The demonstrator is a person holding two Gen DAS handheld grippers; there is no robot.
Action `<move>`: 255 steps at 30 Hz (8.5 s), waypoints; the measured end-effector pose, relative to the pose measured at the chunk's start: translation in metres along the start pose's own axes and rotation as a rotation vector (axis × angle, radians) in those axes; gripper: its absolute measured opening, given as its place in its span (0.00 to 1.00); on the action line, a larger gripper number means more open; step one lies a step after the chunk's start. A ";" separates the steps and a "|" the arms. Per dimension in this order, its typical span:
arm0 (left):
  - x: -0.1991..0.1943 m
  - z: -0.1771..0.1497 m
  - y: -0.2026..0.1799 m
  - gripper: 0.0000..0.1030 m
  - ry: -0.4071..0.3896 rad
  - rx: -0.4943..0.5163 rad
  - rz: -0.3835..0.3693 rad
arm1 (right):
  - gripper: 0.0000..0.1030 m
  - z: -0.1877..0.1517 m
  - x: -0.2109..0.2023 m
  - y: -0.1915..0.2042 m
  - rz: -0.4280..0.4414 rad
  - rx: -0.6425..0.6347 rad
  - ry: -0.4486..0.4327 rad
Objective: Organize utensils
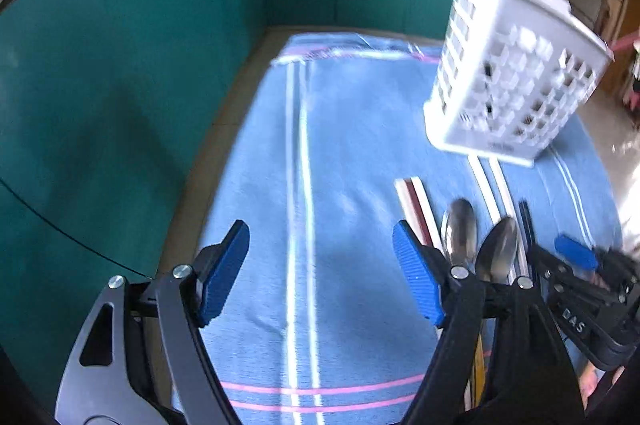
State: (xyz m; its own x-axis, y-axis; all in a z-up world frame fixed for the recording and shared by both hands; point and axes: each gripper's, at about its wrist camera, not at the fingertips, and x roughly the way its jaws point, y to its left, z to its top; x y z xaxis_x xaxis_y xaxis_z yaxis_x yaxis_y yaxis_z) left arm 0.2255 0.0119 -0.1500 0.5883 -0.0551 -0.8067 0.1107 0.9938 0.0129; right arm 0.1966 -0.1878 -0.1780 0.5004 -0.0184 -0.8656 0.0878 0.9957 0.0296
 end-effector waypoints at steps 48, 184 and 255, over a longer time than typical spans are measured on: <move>0.042 0.004 -0.021 0.81 0.209 0.020 -0.082 | 0.45 -0.009 -0.002 -0.013 -0.076 0.033 0.018; -0.097 0.181 -0.037 0.08 -0.396 -0.135 -0.225 | 0.06 0.166 -0.164 -0.045 0.012 0.109 -0.486; 0.012 -0.023 -0.010 0.07 0.212 0.065 -0.153 | 0.06 -0.038 -0.027 -0.021 0.036 -0.010 0.121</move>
State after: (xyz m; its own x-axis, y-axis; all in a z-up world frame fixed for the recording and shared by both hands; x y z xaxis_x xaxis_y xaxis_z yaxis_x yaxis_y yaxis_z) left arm 0.2129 0.0038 -0.1730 0.3804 -0.1758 -0.9080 0.2406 0.9668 -0.0863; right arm 0.1487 -0.2045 -0.1739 0.3952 0.0278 -0.9182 0.0626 0.9964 0.0571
